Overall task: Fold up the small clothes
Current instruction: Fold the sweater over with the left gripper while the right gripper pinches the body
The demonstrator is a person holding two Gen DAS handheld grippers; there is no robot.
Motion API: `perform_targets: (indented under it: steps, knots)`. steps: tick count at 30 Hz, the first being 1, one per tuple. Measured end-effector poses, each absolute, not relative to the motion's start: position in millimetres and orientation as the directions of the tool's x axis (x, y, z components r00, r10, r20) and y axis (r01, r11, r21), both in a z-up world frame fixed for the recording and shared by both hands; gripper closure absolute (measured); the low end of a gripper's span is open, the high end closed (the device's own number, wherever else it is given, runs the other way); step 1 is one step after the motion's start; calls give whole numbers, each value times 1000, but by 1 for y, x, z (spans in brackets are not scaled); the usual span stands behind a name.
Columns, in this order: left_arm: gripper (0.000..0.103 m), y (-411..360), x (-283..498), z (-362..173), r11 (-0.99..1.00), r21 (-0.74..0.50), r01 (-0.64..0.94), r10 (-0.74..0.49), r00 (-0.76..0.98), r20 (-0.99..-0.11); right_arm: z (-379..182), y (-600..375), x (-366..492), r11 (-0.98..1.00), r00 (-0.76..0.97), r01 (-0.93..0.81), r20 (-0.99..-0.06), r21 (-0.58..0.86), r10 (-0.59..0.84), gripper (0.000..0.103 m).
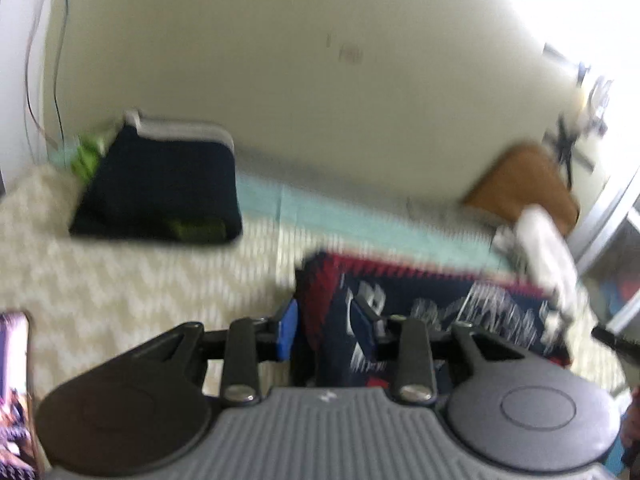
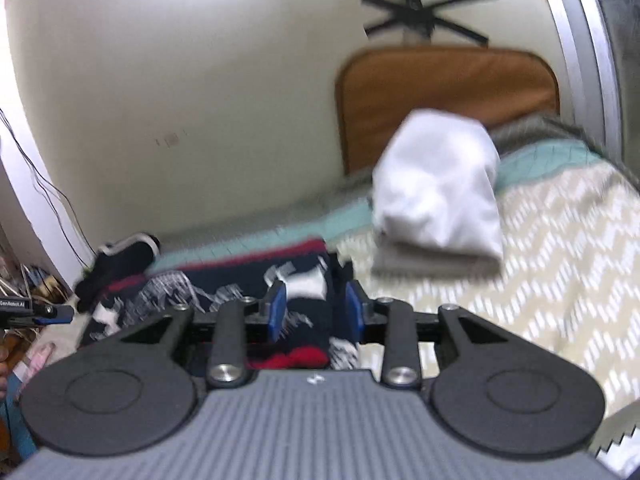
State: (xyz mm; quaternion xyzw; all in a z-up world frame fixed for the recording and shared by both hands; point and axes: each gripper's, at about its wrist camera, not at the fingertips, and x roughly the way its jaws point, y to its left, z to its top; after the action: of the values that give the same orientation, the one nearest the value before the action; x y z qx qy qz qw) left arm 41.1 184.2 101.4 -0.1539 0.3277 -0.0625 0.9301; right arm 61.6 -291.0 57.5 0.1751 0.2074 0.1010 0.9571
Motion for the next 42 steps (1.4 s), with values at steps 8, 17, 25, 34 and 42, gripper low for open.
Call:
perform_targets:
  steps: [8,17,25,34,42]
  knots:
    - [75,102,81,97,938,-280,204,-337,724,-602,59,-210,117,851,812,-333,-335,407,478,67]
    - [84,47,113,41,963,-142,230,-261,655,-709,-2,-222,181,811,710,-183,-496,555,499,98]
    - [85,61,104,76,934,-261,242,-356,640,-681,15,-303,122,769,844,-117,-345,628,410,52]
    - [88,28,132,72,901,-314,301,-433,569,-699,-22,-349,125,670,801,41,-425,741,422,45]
    - [97,35,146,44,898,-339,281,-439,526,-728,-29,-318,152,684,767,-5,-437,729,471,45]
